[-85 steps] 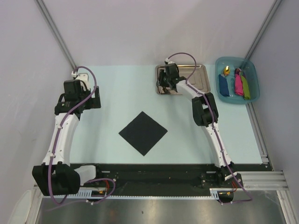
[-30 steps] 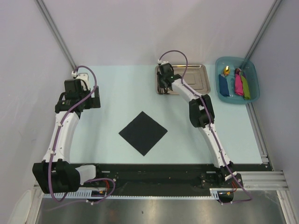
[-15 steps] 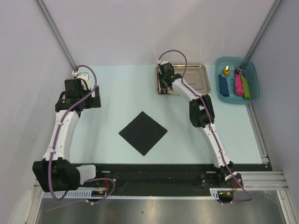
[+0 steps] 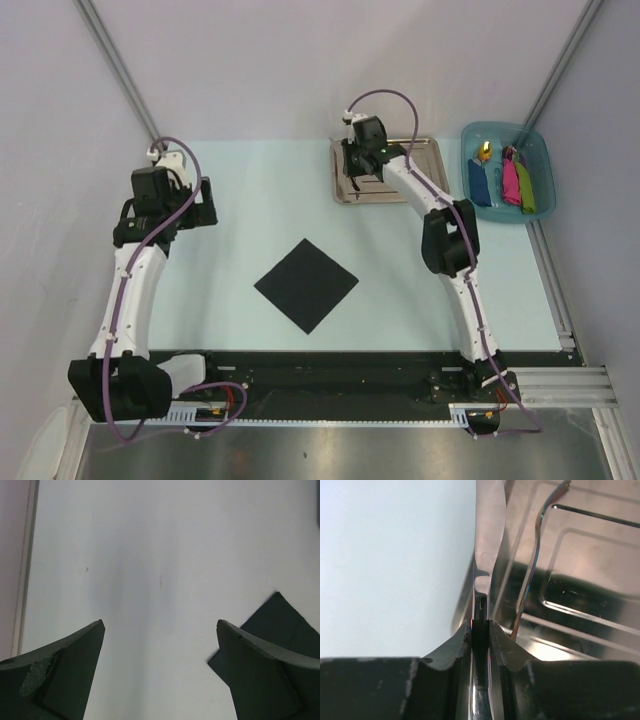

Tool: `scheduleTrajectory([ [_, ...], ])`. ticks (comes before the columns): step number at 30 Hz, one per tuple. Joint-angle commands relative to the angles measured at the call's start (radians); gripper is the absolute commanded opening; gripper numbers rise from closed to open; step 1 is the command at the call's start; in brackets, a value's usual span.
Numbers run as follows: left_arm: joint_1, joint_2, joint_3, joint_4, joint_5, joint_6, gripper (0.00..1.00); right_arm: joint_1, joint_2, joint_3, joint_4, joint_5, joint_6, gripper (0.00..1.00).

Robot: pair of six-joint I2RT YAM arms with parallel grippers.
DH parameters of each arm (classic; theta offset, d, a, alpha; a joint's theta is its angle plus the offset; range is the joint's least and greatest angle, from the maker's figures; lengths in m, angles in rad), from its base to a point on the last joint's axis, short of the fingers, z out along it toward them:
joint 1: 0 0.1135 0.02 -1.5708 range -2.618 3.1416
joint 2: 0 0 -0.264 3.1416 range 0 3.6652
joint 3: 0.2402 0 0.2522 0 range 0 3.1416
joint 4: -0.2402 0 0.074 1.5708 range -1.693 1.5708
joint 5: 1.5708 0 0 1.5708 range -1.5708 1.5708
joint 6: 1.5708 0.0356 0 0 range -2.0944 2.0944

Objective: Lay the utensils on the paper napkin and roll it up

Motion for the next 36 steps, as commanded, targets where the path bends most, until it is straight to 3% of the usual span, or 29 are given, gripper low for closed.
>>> scheduleTrajectory([
  [1,0.031,-0.045,0.004,0.087,0.105,-0.079,1.0,-0.004,-0.21,-0.094,0.048,-0.113,0.056,0.0],
  [4,0.042,-0.114,-0.051,0.174,0.177,-0.125,1.0,-0.001,-0.287,-0.159,0.047,-0.159,0.079,0.0],
  [10,0.042,-0.249,-0.218,0.375,0.461,-0.157,1.0,0.037,-0.416,-0.374,0.044,-0.219,0.13,0.0],
  [15,0.044,-0.345,-0.315,0.446,0.473,-0.238,1.0,0.132,-0.589,-0.66,0.122,-0.061,0.222,0.0],
  [19,0.044,-0.342,-0.404,0.519,0.601,-0.315,0.98,0.217,-0.705,-0.795,0.206,0.098,0.231,0.0],
  [26,0.027,-0.193,-0.551,0.906,0.737,-0.735,0.84,0.323,-0.712,-0.773,0.17,0.065,0.176,0.0],
  [36,-0.147,-0.027,-0.576,1.041,0.594,-0.866,0.83,0.433,-0.715,-0.739,0.154,0.105,0.164,0.0],
])
